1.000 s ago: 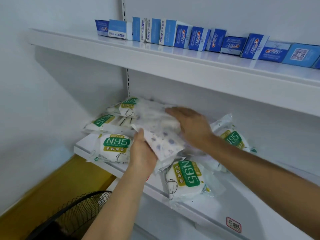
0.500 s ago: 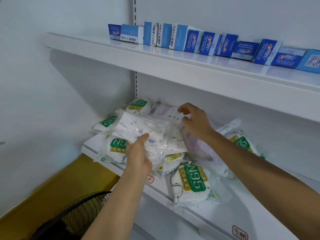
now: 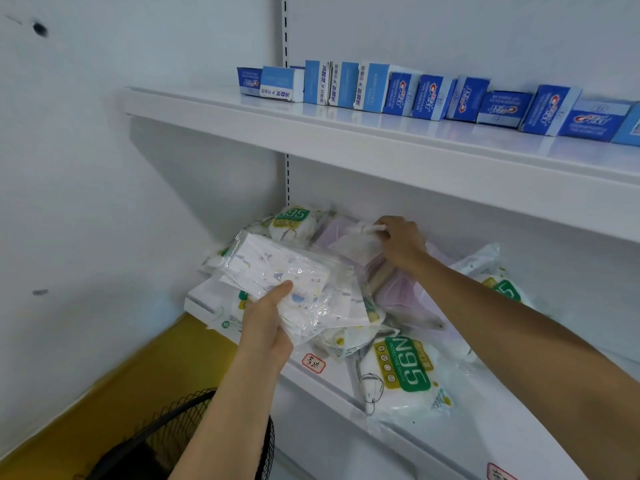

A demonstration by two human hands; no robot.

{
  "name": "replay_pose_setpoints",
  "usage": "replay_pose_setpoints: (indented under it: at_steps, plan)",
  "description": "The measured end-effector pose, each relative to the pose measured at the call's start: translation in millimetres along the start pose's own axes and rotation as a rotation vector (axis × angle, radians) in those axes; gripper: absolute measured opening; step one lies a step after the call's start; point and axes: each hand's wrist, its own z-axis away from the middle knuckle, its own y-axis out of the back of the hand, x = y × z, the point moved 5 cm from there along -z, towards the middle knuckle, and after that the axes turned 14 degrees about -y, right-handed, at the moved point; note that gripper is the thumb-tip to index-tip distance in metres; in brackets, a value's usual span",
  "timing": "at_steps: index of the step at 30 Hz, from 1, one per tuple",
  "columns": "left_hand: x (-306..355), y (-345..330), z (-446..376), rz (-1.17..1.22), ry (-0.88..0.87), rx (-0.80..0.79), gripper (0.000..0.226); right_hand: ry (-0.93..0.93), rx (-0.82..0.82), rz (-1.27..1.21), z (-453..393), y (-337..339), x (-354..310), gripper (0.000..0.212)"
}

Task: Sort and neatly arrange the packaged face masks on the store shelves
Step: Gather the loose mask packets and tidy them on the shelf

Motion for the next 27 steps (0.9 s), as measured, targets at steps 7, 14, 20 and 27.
replay_pose_setpoints:
  at_steps: [7,14,20,27]
  plan:
    - [-14,-17,4,-0.077,0.036,0.013,0.045,0.128,-0.077,-0.074,34,10,-16,0.023]
    - [-13,-15,19,-0.1,0.044,-0.007,0.045,-0.015,-0.135,0.076,40,-12,-12,0.041]
    - [1,-9,35,-0.102,0.015,-0.111,0.047,-0.124,-0.024,-0.269,34,27,-15,0.041]
    - [-6,-9,41,-0.106,0.028,-0.112,0.045,-0.227,0.058,-0.347,45,45,19,0.037]
